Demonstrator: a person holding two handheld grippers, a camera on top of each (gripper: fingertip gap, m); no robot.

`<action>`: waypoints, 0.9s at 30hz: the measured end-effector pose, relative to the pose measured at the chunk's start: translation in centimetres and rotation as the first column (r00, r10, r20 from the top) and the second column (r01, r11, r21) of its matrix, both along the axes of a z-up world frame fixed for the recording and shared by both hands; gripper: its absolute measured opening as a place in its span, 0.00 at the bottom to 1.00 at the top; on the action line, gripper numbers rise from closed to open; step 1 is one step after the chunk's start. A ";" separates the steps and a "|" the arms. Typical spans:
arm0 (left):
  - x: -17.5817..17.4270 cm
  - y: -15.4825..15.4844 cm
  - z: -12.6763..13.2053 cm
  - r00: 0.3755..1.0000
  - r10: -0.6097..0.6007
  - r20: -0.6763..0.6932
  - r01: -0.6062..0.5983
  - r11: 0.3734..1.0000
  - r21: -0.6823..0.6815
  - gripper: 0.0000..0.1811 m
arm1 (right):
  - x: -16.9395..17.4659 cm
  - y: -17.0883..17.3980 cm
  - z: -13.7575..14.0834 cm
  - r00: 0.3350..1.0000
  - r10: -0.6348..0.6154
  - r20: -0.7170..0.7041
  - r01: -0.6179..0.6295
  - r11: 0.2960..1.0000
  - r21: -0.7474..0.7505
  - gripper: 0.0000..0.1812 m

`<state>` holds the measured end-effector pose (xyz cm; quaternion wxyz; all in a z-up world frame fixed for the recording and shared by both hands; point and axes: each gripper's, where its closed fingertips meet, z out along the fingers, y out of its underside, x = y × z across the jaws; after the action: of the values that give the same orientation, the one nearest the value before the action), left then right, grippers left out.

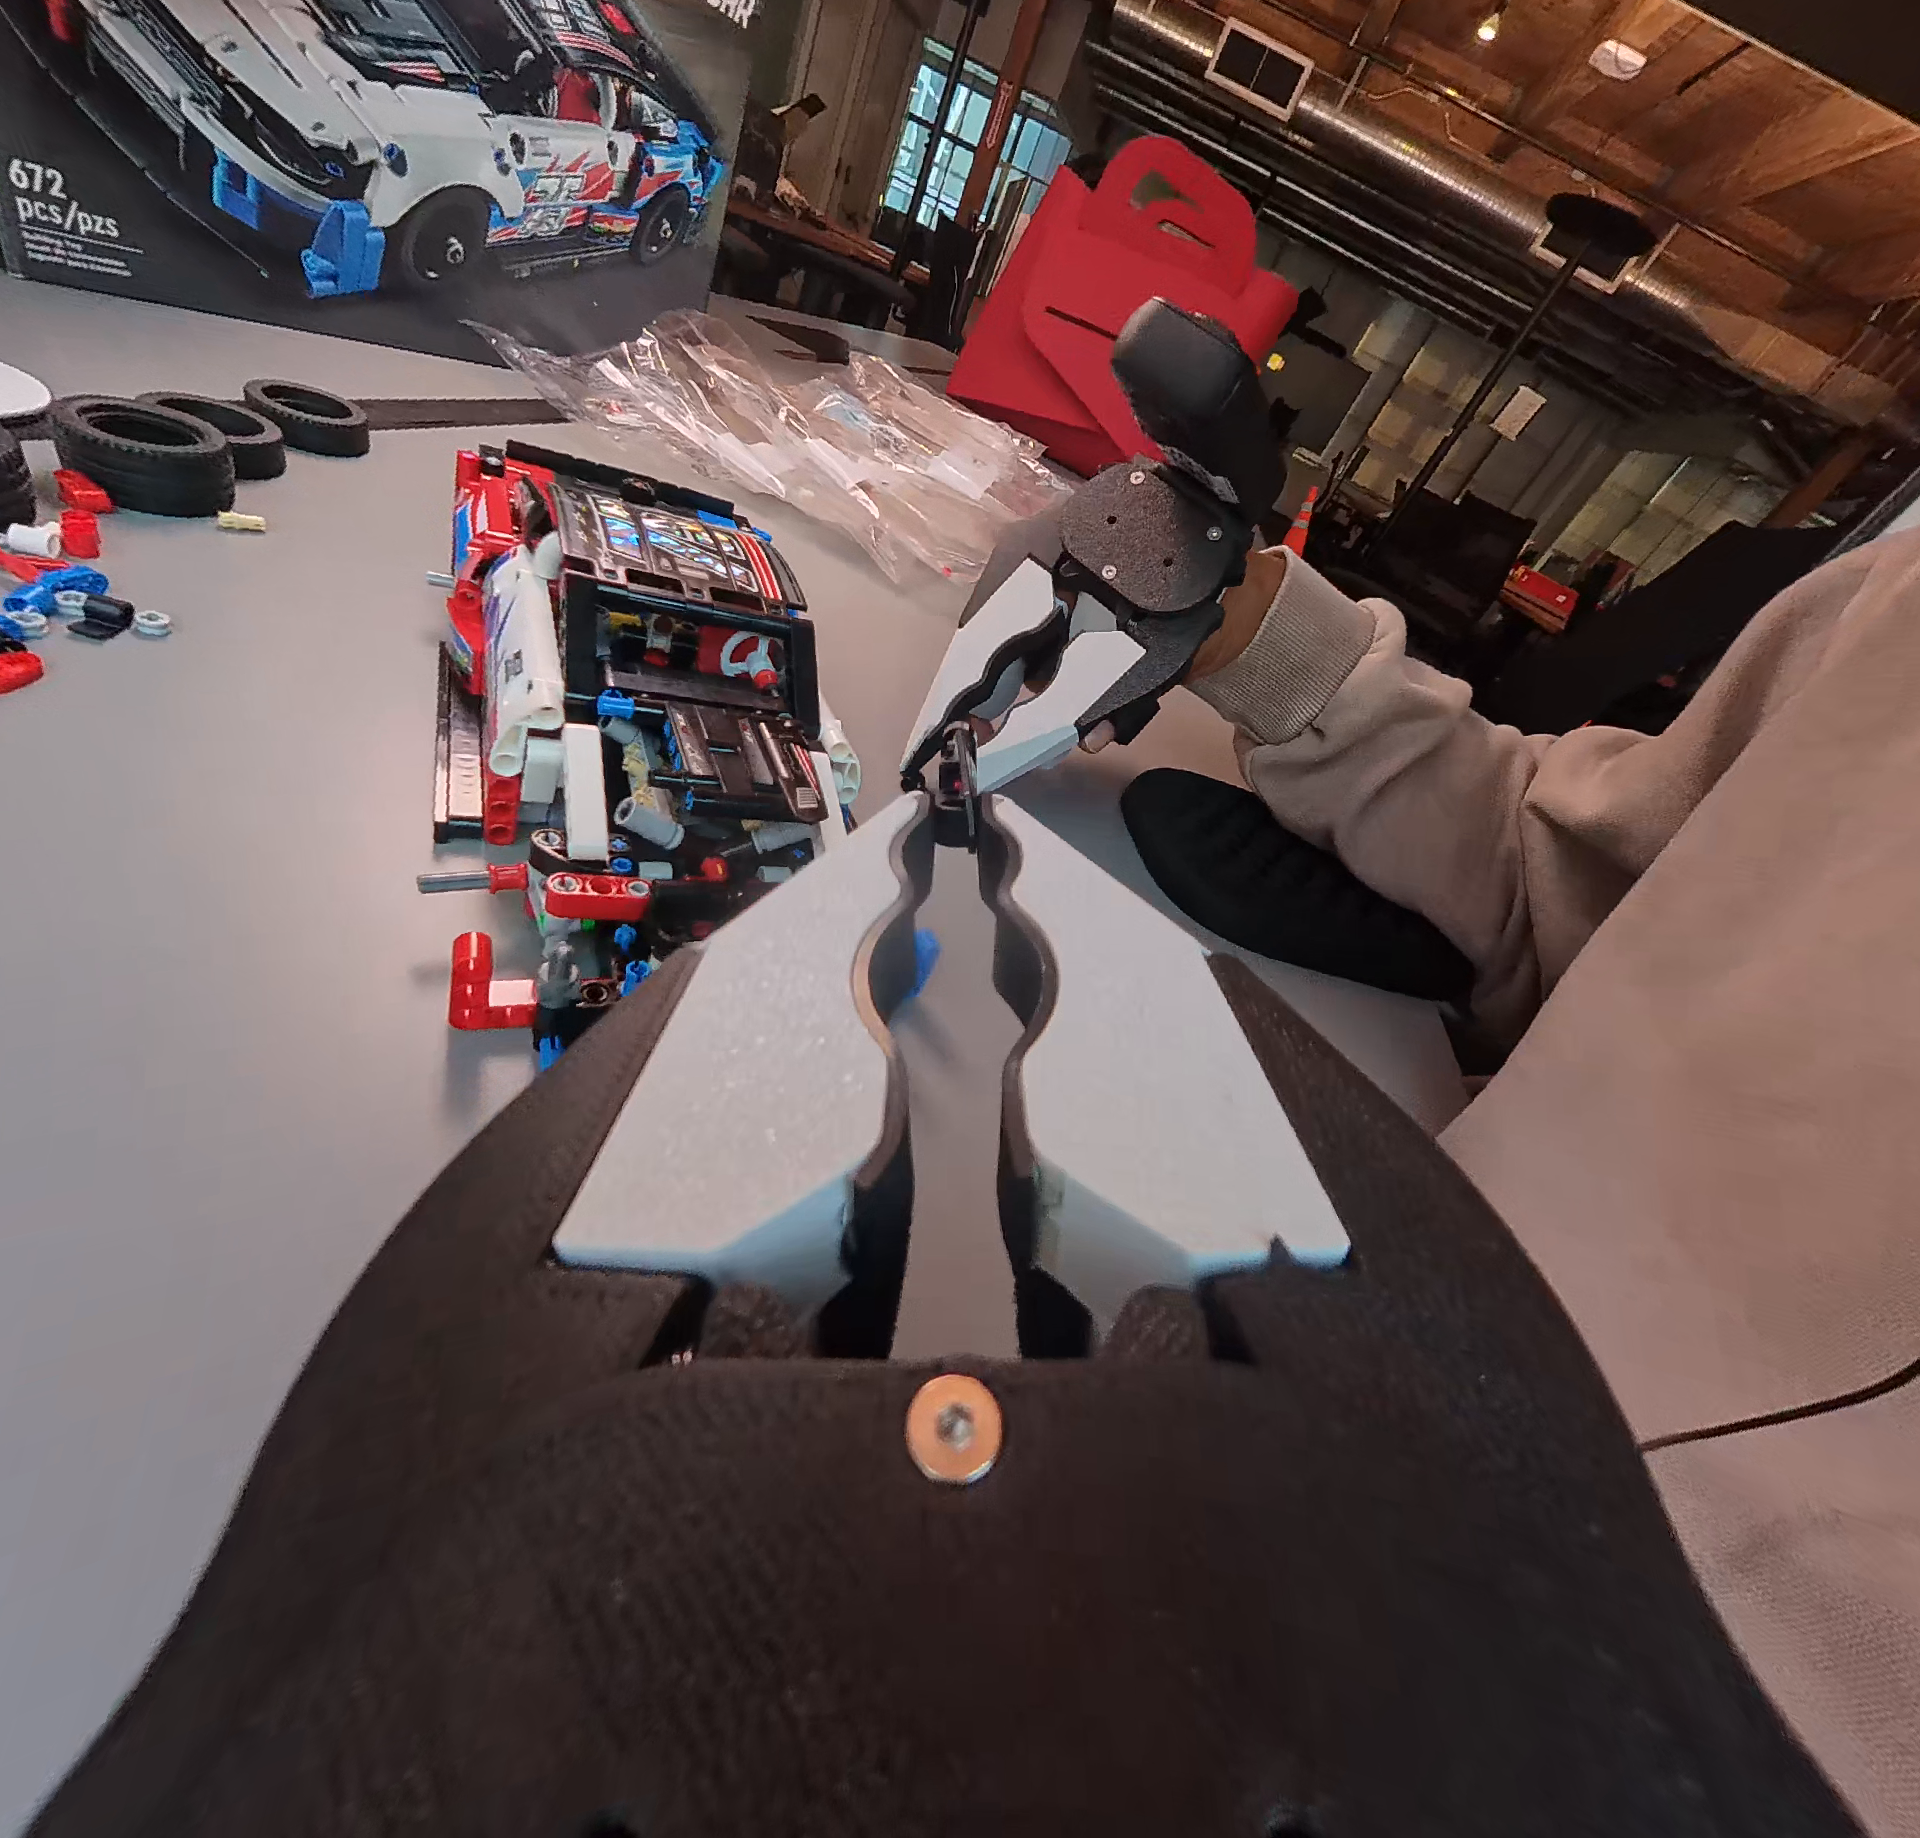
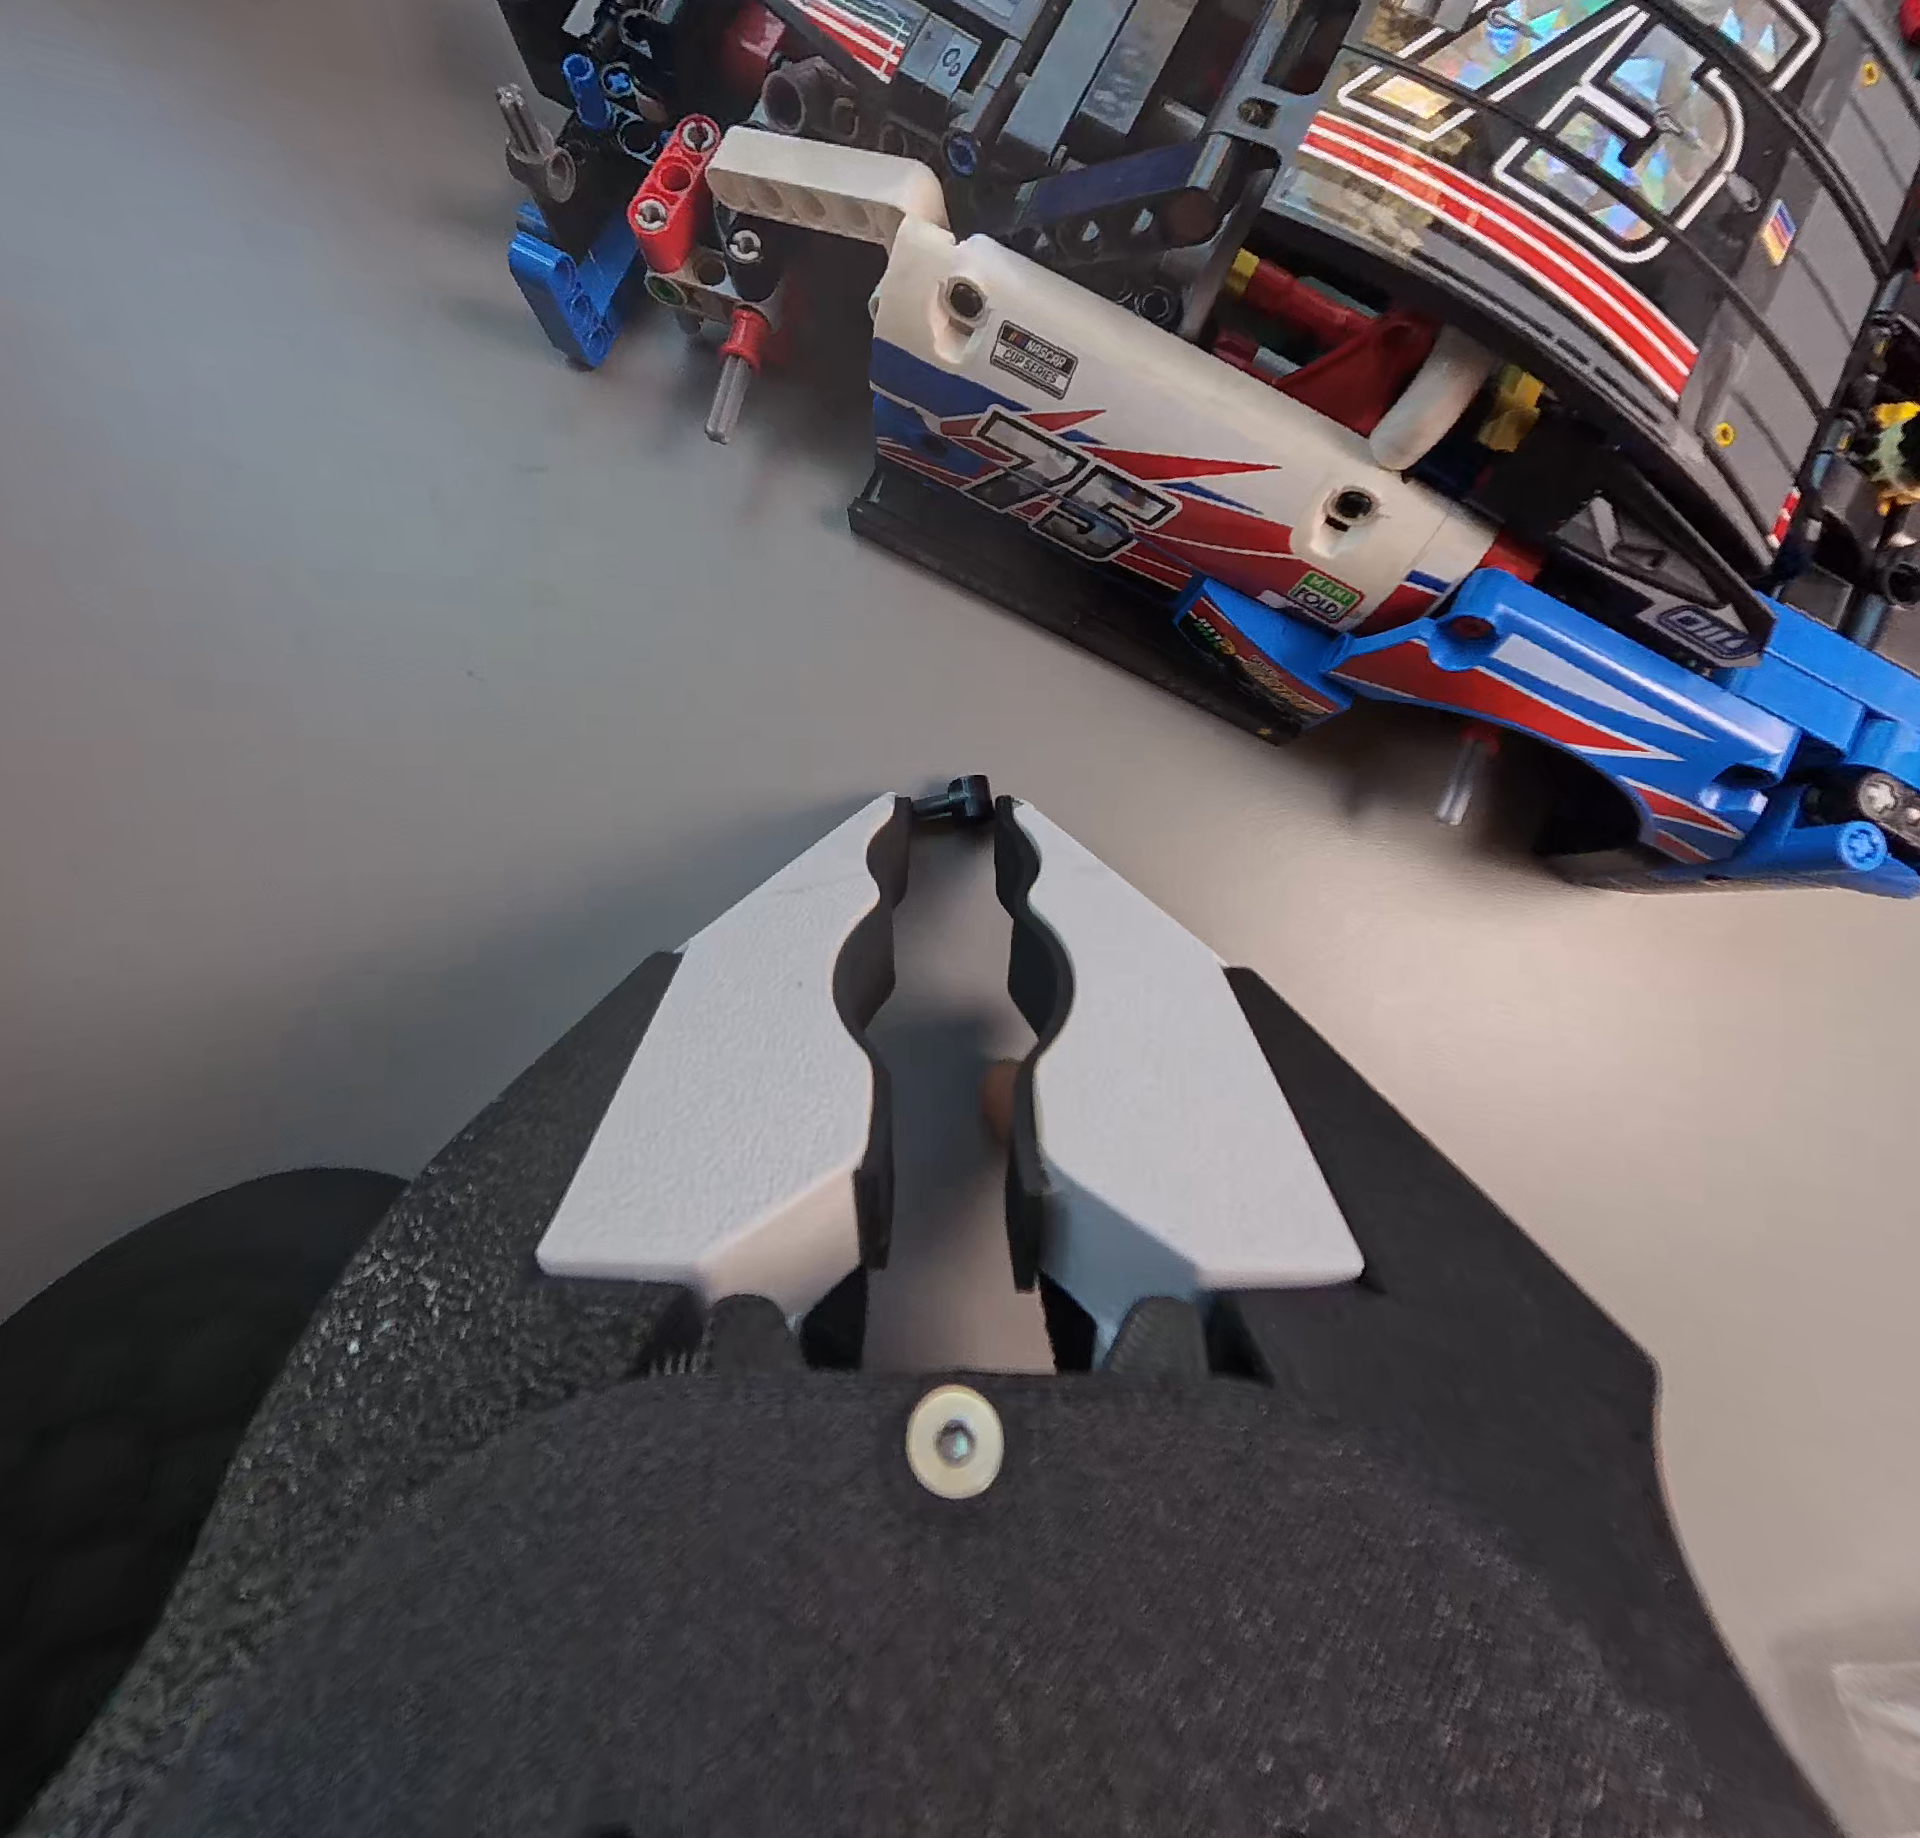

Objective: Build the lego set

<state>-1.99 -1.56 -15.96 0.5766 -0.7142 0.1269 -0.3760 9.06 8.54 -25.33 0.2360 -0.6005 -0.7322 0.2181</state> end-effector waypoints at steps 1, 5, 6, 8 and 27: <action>-0.1 0.0 0.0 1.000 -0.002 0.018 0.002 1.000 -0.010 0.03 | -0.1 -0.1 0.0 1.000 0.003 -0.002 -0.003 1.000 0.000 0.08; -0.2 0.1 -0.3 0.995 -0.020 0.095 0.027 0.997 -0.067 0.03 | -1.0 -1.8 0.3 0.997 0.067 -0.040 -0.069 0.997 -0.036 0.08; -0.2 0.1 -0.4 0.993 -0.026 0.111 0.035 0.996 -0.081 0.03 | -1.4 -2.8 0.5 0.994 0.098 -0.056 -0.102 0.993 -0.057 0.08; -0.1 0.0 -0.5 0.990 -0.036 0.134 0.049 0.994 -0.096 0.03 | -2.1 -4.6 0.9 0.983 0.161 -0.092 -0.169 0.981 -0.093 0.08; -0.7 0.4 -1.8 0.999 -0.008 0.047 0.014 0.992 -0.127 0.03 | -4.0 -9.8 -0.1 0.968 0.247 0.047 -0.247 0.969 -0.018 0.10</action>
<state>-2.65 -1.18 -17.81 0.5306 -0.7398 0.0932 -0.4030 5.10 -1.22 -25.47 0.1853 -0.5113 -0.8056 0.2352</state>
